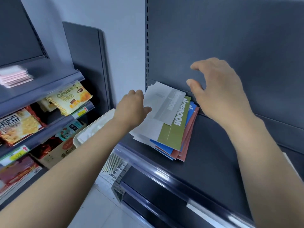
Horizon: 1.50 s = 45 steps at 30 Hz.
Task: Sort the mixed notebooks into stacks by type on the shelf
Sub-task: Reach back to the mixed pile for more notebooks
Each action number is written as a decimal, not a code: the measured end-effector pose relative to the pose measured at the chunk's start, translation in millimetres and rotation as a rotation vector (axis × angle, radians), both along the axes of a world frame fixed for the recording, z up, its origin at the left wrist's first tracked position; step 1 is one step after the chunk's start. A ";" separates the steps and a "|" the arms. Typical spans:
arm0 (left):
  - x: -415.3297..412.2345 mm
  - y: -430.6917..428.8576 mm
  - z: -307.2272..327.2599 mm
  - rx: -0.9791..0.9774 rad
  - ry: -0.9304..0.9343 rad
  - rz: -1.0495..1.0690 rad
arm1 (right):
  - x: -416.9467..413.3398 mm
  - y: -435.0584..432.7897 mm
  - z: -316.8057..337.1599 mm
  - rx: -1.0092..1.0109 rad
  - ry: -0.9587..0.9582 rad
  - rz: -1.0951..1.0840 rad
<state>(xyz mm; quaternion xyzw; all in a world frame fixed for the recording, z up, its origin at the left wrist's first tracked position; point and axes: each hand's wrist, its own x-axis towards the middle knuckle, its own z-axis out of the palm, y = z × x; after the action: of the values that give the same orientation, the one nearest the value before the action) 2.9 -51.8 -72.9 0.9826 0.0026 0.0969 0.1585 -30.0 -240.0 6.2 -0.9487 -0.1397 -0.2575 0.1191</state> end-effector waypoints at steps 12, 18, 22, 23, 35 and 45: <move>78.0 0.2 -18.4 -0.034 0.290 -0.025 | 27.7 12.3 -21.1 -0.010 0.127 -0.255; 92.1 23.8 -15.2 -0.219 0.203 -0.038 | 43.2 38.1 -50.3 -0.001 0.280 -0.342; 103.3 65.8 -7.7 -0.343 0.116 -0.004 | 53.6 55.6 -66.8 0.079 0.359 -0.424; 104.0 76.1 -5.4 -0.364 0.102 -0.002 | 57.1 61.2 -71.1 0.092 0.399 -0.442; 87.7 145.2 2.9 -0.474 0.106 -0.090 | 79.5 93.6 -114.2 0.250 0.877 -0.812; 74.7 129.6 9.9 -0.536 0.101 -0.147 | 60.6 80.3 -114.5 0.396 0.563 -0.978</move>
<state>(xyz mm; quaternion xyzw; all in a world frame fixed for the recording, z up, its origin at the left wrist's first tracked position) 77.7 77.8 -63.0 0.9068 -0.0354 0.0320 0.4189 30.7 -159.7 -108.3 -0.8944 0.4007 -0.0420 0.1940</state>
